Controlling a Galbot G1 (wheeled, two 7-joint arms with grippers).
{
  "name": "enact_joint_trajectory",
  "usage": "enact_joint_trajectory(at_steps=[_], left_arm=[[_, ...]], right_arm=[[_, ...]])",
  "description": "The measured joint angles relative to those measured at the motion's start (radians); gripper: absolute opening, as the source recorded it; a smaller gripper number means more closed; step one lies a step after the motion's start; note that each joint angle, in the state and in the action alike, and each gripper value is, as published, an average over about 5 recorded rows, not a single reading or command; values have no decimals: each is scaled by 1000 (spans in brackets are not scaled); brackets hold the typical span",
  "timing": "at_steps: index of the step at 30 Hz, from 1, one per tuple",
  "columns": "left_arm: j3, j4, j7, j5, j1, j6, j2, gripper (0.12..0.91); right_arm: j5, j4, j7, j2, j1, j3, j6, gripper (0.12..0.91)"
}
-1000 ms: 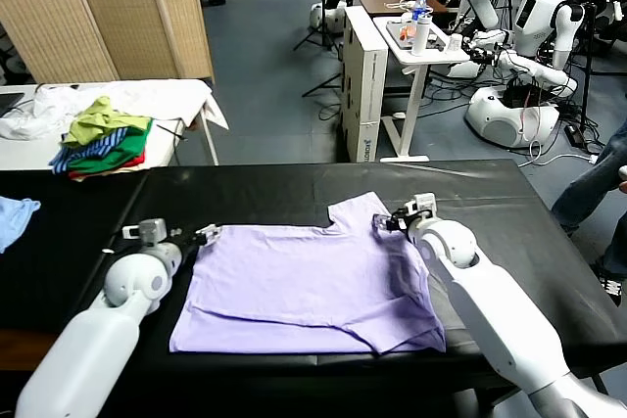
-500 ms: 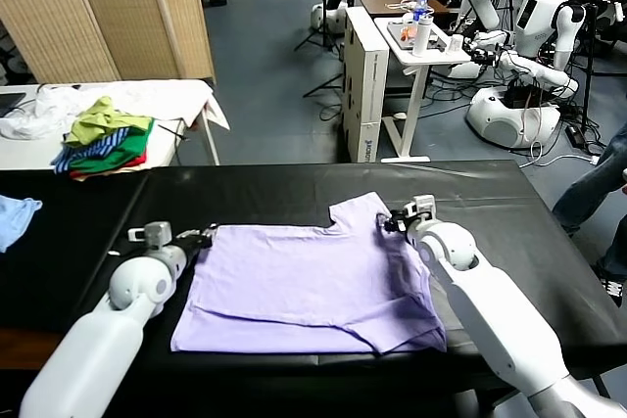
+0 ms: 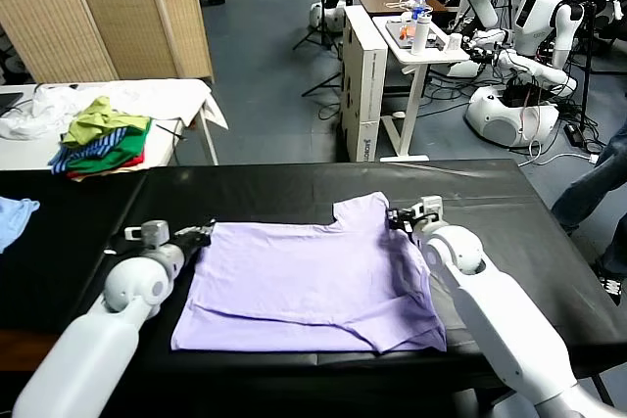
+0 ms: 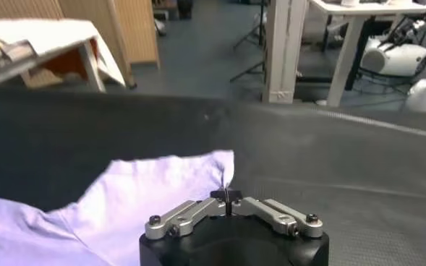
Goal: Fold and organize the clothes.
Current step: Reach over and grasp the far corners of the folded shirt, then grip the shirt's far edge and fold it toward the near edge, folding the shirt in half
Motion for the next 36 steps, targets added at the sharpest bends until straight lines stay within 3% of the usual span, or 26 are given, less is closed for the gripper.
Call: enact_joint_trajectory(at_steps=[20, 27, 36], left_arm=[[-179, -321, -1, 5, 297, -8, 59, 175], [-236, -392, -37, 16, 395, 11, 44, 169], [-284, -476, -59, 14, 492, 39, 57, 156]], right_arm=[[75, 416, 30, -171, -324, 193, -96, 140], [75, 496, 31, -218, -456, 284, -129, 140], [75, 594, 38, -258, -605, 376, -148, 140]])
